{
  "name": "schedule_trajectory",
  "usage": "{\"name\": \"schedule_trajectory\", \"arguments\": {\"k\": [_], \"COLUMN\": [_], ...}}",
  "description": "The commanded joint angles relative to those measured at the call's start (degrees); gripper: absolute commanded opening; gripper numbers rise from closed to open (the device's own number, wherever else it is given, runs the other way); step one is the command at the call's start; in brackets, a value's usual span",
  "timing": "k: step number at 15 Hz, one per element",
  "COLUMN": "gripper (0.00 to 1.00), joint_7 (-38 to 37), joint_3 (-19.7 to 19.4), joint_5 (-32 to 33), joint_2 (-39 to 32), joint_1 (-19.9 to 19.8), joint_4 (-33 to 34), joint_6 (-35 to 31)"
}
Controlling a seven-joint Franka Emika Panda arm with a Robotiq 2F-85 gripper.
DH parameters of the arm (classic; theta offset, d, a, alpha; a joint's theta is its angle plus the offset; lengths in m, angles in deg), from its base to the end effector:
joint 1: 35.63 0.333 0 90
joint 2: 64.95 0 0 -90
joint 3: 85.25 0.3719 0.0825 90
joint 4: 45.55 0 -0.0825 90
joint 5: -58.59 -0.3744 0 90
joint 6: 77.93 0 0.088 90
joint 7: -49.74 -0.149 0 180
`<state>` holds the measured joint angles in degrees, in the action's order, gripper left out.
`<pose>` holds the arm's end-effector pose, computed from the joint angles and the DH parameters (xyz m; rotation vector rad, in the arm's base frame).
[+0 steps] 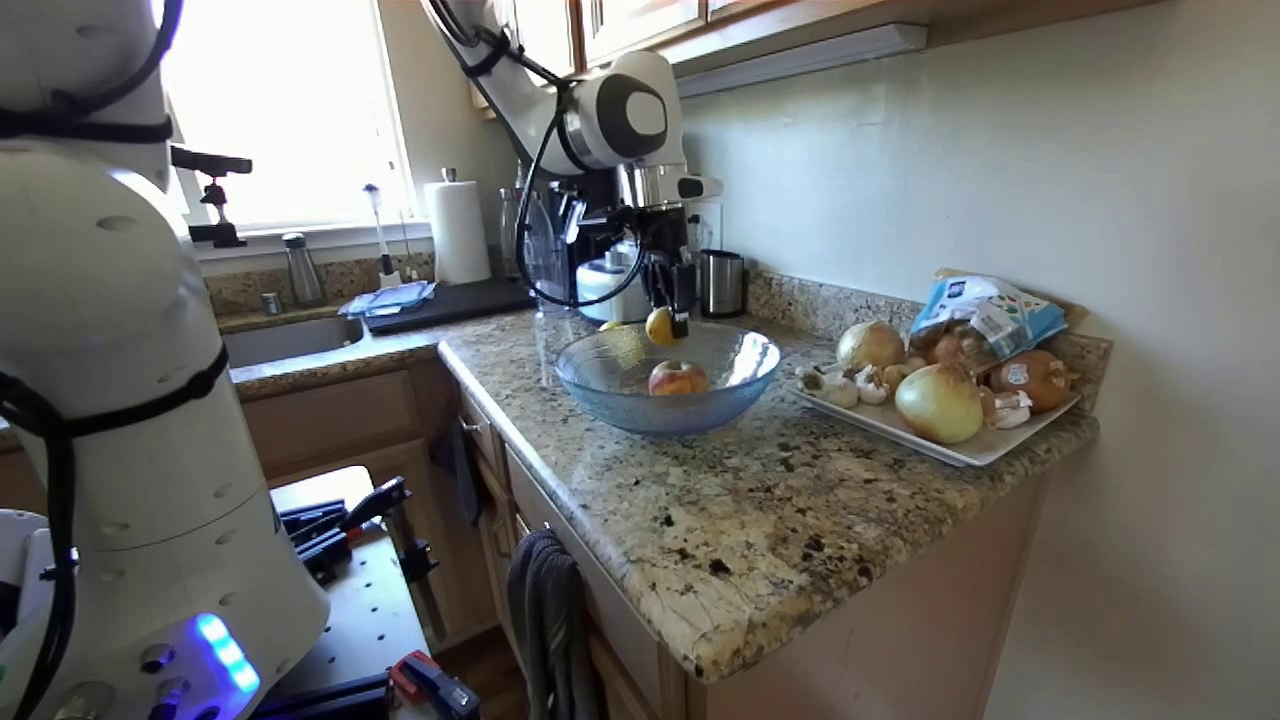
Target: Put the apple and lemons inside the glass bowl
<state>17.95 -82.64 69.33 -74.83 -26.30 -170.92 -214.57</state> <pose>0.5488 0.1084 0.3311 3.0183 -0.3217 0.1043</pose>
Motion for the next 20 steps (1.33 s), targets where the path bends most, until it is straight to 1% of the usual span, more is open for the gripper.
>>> {"name": "schedule_trajectory", "arguments": {"k": [1, 3, 6, 7, 9, 11, 13, 15, 20], "gripper": [0.28, 0.28, 0.28, 0.75, 0.85, 0.98, 1.00, 1.00, 1.00], "joint_7": [-5.1, -6.2, -7.0, -7.1, -7.3, -5.6, -4.6, -2.3, 6.9], "joint_3": [-1.5, -2.1, -2.0, -2.1, -2.4, -1.9, -1.3, -0.2, 3.9], "joint_5": [1.5, 1.1, 1.3, 1.9, 3.4, 3.0, 1.9, -0.2, -7.7], "joint_2": [-3.2, -4.9, -3.6, -2.9, -1.8, -0.5, 0.9, 2.9, 7.2], "joint_1": [0.3, 0.8, 1.2, 1.3, 1.6, 1.2, 0.9, 0.6, 0.9], "joint_4": [-0.9, -0.5, -0.8, -1.1, -1.6, -2.4, -3.0, -3.4, -2.8], "joint_6": [-4.5, -6.1, -5.9, -5.4, -4.1, -3.6, -3.4, -2.9, 0.6]}}
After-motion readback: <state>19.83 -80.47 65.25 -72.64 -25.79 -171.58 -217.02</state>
